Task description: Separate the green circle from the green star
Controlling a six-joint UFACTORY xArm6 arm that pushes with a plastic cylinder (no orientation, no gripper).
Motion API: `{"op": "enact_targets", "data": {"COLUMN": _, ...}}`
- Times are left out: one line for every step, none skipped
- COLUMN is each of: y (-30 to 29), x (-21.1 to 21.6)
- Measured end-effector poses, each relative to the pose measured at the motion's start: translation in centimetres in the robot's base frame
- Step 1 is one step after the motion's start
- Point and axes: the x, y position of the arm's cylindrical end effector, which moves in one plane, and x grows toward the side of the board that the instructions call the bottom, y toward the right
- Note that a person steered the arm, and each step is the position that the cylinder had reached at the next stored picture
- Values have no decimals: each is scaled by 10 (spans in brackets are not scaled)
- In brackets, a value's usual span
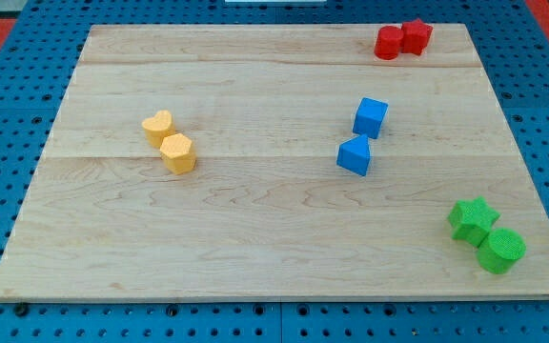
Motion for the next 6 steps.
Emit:
{"op": "enact_targets", "data": {"y": -39, "x": 2}}
{"op": "enact_targets", "data": {"y": -90, "x": 0}}
{"op": "enact_targets", "data": {"y": -101, "x": 1}}
{"op": "enact_targets", "data": {"y": -62, "x": 15}}
{"op": "enact_targets", "data": {"y": -67, "x": 42}}
{"op": "enact_targets", "data": {"y": -126, "x": 38}}
